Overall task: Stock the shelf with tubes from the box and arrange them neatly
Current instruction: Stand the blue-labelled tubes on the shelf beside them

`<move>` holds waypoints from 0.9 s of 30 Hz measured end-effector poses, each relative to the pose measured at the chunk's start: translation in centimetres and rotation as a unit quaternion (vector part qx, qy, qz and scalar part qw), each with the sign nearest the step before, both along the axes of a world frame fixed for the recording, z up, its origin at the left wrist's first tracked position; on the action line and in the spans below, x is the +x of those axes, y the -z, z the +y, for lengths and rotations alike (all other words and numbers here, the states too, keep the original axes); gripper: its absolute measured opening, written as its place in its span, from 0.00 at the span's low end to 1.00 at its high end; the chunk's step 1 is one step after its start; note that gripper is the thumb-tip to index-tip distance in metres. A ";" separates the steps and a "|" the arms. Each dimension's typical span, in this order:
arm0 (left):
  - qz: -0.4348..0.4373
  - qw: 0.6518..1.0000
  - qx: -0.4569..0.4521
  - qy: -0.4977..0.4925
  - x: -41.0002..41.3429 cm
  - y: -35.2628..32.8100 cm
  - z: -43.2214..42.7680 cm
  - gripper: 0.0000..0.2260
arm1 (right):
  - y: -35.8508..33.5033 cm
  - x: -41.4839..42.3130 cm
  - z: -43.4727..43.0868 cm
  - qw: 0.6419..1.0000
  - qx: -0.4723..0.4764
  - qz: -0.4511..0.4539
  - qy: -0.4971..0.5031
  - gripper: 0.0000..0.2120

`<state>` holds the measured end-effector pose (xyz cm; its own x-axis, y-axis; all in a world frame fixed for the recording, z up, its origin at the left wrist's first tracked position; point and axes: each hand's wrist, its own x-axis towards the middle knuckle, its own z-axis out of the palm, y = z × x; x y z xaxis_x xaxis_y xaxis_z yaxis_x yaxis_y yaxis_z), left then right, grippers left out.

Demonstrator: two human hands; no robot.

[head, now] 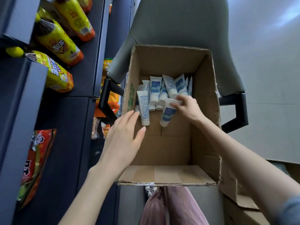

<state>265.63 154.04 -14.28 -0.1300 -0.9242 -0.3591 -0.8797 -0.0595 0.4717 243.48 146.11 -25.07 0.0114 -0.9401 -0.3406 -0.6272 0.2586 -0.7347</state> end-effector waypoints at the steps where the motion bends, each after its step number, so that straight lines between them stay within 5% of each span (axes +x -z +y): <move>1: 0.014 1.000 0.001 -0.004 0.0 0.0 -0.1 0.24 | -0.9 0.0 -0.2 0.999 0.008 -0.041 0.000 0.11; 7: 0.155 0.986 0.028 -0.062 -0.9 0.3 -0.8 0.27 | -6.7 1.0 -0.7 0.956 0.079 -0.278 -0.044 0.06; 15: 0.258 0.955 0.080 -0.126 0.1 1.0 -1.1 0.17 | -9.3 3.7 -1.7 0.929 0.098 -0.344 -0.097 0.07; 18: 0.294 0.938 0.089 -0.159 1.3 1.2 -1.1 0.14 | -8.3 4.4 -2.2 0.910 0.140 -0.389 -0.047 0.13; 22: 0.365 0.897 0.092 -0.234 3.4 1.0 -1.1 0.11 | -4.8 4.5 -2.8 0.928 0.159 -0.323 0.096 0.16; 27: 0.404 0.866 0.062 -0.289 5.4 0.6 -1.5 0.14 | 1.3 6.6 -1.4 0.946 0.231 -0.184 0.130 0.15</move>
